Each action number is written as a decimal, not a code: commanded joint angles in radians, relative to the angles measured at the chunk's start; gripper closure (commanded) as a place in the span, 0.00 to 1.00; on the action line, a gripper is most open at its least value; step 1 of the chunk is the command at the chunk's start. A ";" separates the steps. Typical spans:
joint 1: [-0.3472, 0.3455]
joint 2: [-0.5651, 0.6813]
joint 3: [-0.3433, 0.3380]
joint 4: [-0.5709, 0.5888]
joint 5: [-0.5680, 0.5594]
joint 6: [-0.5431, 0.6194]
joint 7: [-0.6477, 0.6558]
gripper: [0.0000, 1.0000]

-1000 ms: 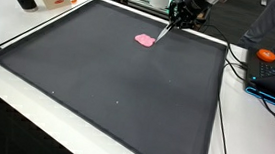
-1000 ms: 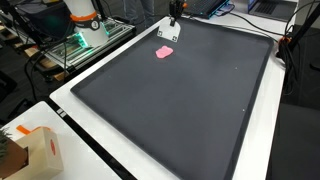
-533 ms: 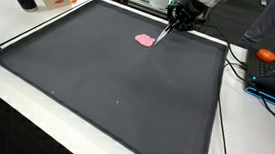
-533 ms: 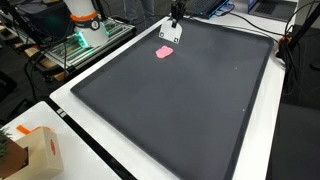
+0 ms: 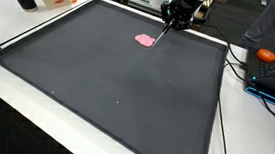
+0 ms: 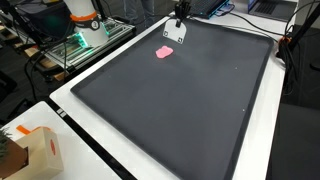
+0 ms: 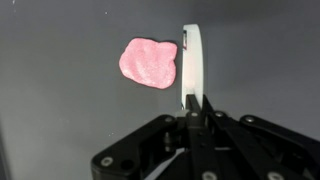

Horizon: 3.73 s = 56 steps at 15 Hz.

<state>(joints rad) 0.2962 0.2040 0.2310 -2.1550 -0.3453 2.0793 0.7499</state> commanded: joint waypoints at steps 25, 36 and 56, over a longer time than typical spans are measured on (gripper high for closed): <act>-0.359 -0.191 -0.280 -0.270 0.768 0.161 -0.780 0.99; -0.401 -0.202 -0.317 -0.368 0.905 0.245 -0.941 0.99; -0.304 -0.401 -0.241 -0.514 0.649 0.352 -0.965 0.99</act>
<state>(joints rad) -0.0351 -0.1023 -0.0342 -2.6073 0.3855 2.4056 -0.2535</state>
